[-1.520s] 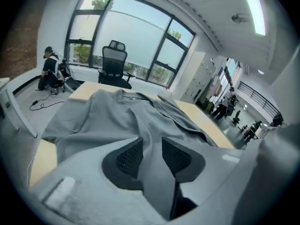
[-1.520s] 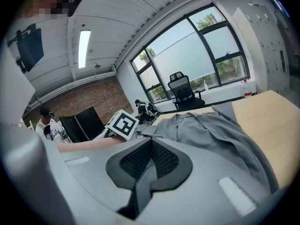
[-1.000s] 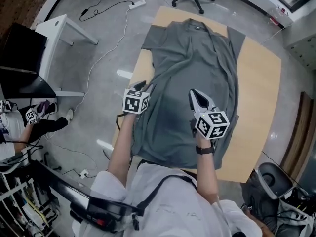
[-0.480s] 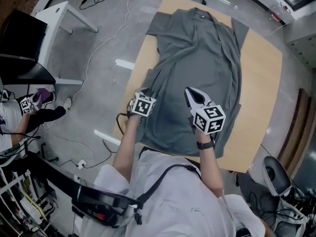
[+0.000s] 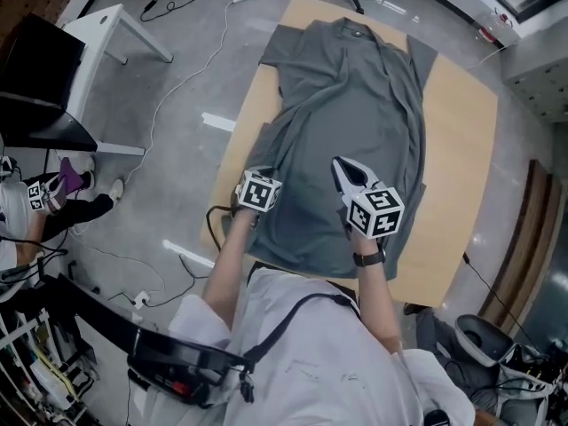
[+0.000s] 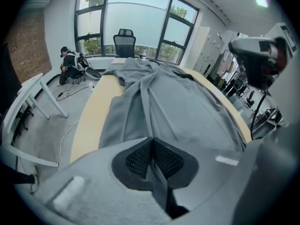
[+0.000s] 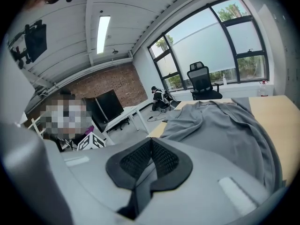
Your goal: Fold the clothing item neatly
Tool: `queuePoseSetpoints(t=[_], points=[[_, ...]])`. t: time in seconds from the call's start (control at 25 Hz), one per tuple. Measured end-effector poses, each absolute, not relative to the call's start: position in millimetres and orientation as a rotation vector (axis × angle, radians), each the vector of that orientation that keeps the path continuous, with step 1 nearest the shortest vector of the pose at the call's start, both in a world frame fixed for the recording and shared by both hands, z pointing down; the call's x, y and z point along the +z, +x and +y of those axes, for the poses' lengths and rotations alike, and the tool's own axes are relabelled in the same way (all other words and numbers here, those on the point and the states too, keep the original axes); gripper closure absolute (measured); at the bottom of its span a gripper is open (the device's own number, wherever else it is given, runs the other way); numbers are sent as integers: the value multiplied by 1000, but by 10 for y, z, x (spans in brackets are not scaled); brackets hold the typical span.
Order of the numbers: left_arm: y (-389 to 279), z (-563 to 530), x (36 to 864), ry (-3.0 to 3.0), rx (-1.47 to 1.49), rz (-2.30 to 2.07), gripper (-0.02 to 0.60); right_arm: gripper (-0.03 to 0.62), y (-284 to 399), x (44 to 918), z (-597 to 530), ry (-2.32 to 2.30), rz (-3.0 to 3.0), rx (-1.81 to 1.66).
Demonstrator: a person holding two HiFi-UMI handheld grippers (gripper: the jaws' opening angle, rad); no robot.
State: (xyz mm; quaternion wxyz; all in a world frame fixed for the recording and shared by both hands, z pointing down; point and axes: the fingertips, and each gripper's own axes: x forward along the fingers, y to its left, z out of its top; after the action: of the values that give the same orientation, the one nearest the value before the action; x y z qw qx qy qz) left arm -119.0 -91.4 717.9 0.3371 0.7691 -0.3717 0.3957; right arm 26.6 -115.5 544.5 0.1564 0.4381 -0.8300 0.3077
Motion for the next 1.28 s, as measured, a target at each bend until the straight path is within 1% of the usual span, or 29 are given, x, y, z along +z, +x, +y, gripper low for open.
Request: queuePoseSetpoints(t=[0.24,0.4,0.6,0.76,0.88,1.04,1.16,1.28], points=[[-621,-723,6509,2065,796,-849,574,594,510,5380,-1126,1324,-2379,883],[-260,-574,6353,2094,767,-772,574,594,718,5282,-1074,1384,-2381,880],[201,-376,6535,2110,845,-667,574,594,1007,5236,-1040,1449,-2377,887],[546,-226,7149,2061,965,-600,572,594,1208,5313,-1029,1476,-2367,907],[578,-159,7465,2038,1075,-605,559,594,1266,5362,-998,1474,-2373,929],[523,-98,7447,2026,1032,-656,470,594,1277,5448,-959,1430,-2395,957],[236,-101,7263,2012,982,-778,462,594,1212,5548,-939,1368,-2417,983],[-271,-62,6983,1971,905,-948,462,595,1080,5660,-908,1290,-2431,1005]])
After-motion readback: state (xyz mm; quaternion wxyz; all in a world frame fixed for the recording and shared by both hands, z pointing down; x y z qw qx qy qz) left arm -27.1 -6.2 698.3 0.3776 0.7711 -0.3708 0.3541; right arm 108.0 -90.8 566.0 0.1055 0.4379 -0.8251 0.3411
